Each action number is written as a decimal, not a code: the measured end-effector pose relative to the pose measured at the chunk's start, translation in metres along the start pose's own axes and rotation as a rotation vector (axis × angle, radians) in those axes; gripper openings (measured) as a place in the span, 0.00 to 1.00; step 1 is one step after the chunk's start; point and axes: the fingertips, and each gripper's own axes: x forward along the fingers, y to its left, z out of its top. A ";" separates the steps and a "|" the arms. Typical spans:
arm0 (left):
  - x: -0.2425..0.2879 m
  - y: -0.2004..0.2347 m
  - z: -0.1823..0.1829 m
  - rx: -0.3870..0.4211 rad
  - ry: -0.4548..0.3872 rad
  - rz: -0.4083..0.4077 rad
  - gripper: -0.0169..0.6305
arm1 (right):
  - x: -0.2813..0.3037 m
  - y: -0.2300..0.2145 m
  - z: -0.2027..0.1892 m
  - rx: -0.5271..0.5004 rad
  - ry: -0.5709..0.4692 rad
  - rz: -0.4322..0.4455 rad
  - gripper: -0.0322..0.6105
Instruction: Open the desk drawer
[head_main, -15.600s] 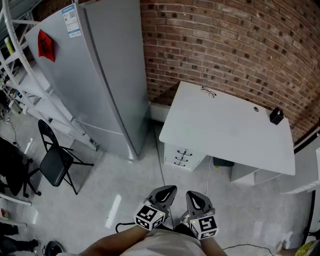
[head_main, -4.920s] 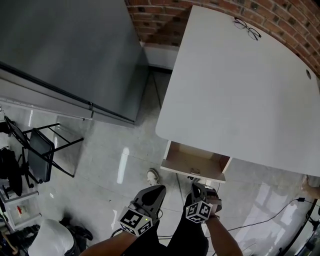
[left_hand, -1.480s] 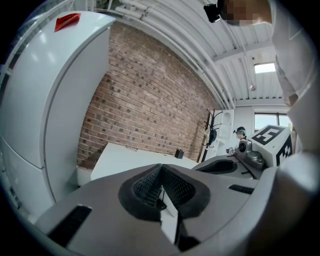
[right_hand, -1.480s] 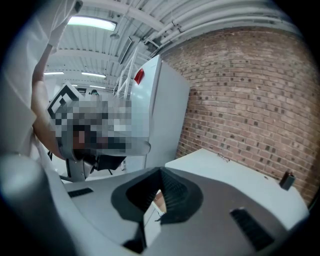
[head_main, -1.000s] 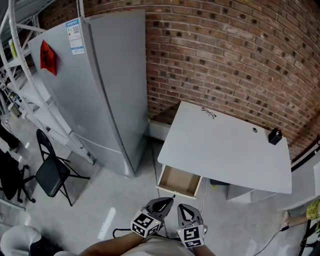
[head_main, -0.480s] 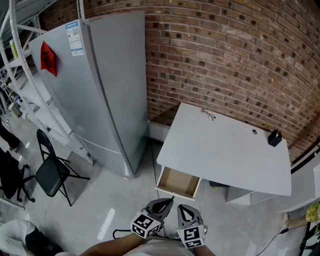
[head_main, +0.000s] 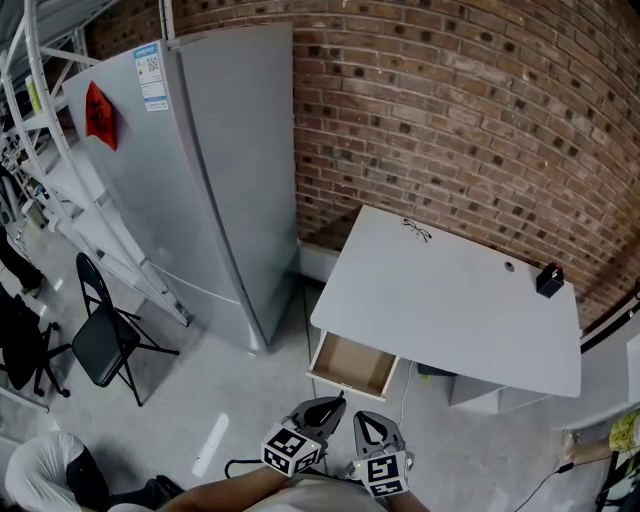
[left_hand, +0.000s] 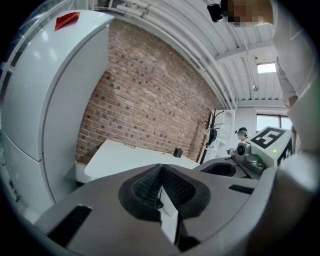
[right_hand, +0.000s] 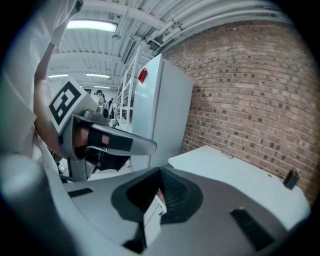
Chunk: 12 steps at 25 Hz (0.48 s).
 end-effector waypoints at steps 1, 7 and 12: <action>0.002 -0.002 0.000 0.000 0.001 -0.001 0.04 | -0.002 -0.003 -0.001 0.000 0.002 -0.002 0.07; 0.010 -0.013 -0.001 0.005 0.005 0.000 0.04 | -0.010 -0.017 -0.003 0.000 0.002 -0.009 0.07; 0.013 -0.017 -0.003 0.003 0.009 0.015 0.04 | -0.013 -0.021 -0.007 0.011 0.006 0.005 0.07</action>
